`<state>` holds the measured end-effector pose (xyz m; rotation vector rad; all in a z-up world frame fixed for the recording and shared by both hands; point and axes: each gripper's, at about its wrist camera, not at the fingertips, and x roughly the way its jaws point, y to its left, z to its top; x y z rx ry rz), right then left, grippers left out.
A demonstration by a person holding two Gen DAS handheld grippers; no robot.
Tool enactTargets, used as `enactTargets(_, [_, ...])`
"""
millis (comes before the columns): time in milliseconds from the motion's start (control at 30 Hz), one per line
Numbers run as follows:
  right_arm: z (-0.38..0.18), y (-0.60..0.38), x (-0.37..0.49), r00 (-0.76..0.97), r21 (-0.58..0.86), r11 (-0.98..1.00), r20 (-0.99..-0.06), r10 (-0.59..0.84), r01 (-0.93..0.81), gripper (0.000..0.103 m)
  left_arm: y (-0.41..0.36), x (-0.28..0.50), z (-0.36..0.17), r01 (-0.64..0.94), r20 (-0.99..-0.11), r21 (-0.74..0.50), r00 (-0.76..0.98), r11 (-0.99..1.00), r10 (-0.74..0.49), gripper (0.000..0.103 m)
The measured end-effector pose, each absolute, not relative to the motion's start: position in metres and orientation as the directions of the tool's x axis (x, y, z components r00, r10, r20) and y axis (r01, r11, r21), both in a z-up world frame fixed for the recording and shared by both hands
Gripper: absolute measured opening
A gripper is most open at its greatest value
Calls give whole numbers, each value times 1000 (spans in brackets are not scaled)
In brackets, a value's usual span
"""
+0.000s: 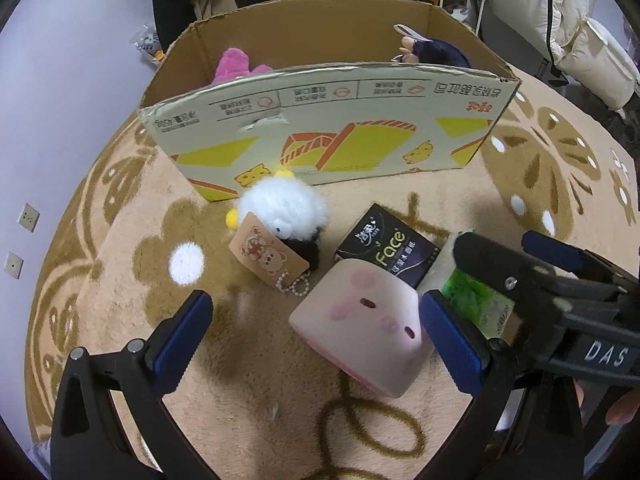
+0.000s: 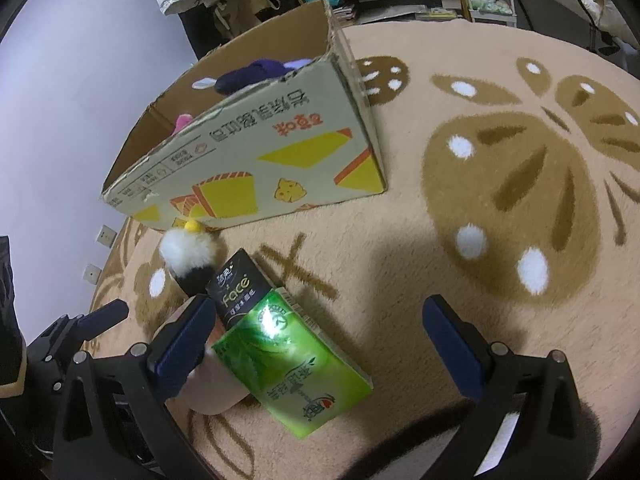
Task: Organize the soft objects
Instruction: 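Grasp the pink roll plush with the left gripper while the right gripper grasps the green tissue pack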
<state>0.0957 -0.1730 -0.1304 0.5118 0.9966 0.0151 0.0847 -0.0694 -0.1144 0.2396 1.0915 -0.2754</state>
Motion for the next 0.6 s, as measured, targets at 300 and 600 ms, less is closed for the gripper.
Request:
enactTargets(300, [-134, -170, 96, 545, 428, 878, -798, 255, 215, 103, -75, 85, -121, 339, -903, 22, 410, 940, -127, 102])
enactTargets(600, [-137, -168, 97, 525, 437, 875, -805, 278, 207, 103, -74, 88, -130, 325, -914, -1, 384, 946, -133, 102])
